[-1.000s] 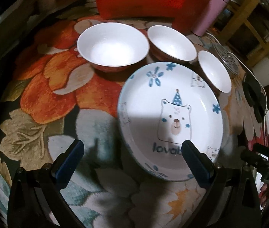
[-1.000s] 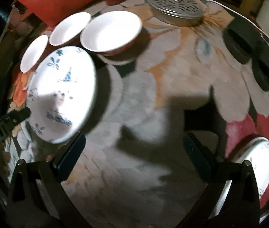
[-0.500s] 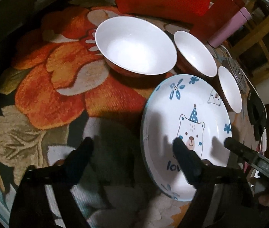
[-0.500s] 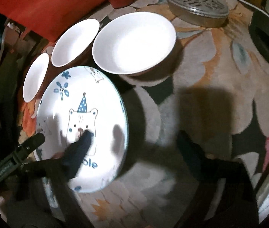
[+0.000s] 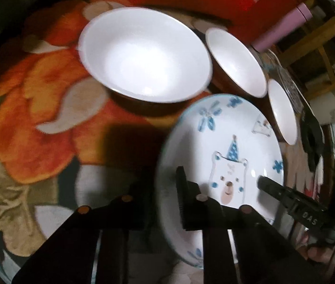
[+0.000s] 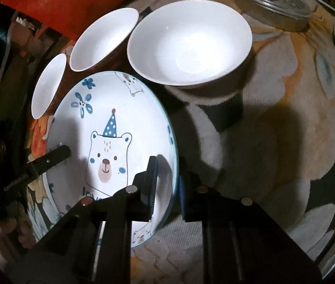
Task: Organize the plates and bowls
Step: 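Lift the bear plate with the left tool and carry it toward the plate stack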
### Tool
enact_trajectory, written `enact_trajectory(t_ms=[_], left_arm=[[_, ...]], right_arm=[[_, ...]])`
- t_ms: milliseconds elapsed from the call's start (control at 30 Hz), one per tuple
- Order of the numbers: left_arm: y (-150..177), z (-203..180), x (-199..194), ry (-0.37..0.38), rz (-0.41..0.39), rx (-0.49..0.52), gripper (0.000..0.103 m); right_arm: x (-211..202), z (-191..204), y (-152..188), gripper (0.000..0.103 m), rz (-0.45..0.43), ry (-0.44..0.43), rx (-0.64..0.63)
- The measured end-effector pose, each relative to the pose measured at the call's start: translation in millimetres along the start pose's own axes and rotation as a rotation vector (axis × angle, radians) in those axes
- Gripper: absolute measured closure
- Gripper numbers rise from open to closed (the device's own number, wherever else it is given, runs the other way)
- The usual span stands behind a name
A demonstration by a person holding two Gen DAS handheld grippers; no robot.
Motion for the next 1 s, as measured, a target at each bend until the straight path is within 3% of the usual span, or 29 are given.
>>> enact_trajectory(t_ms=[567, 1000], left_arm=[[30.2, -8.7, -25.9, -0.032, -0.016, 0.099, 0.086], [34.1, -56.4, -65.6, -0.018, -0.043, 0.186, 0.086]], right_arm=[[-21.3, 2.4, 19.2, 0.089, 0.009, 0.013, -0.046], [-70.5, -9.4, 30.2, 0.090, 0.030, 0.008, -0.055]])
Point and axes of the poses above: each gripper's, at about its wrist camera, not at the fingertips, and x roughly the way its jaws point, z to its left, y to its underside, the point moved 10 cm from there along x, roughly the way its jaws point
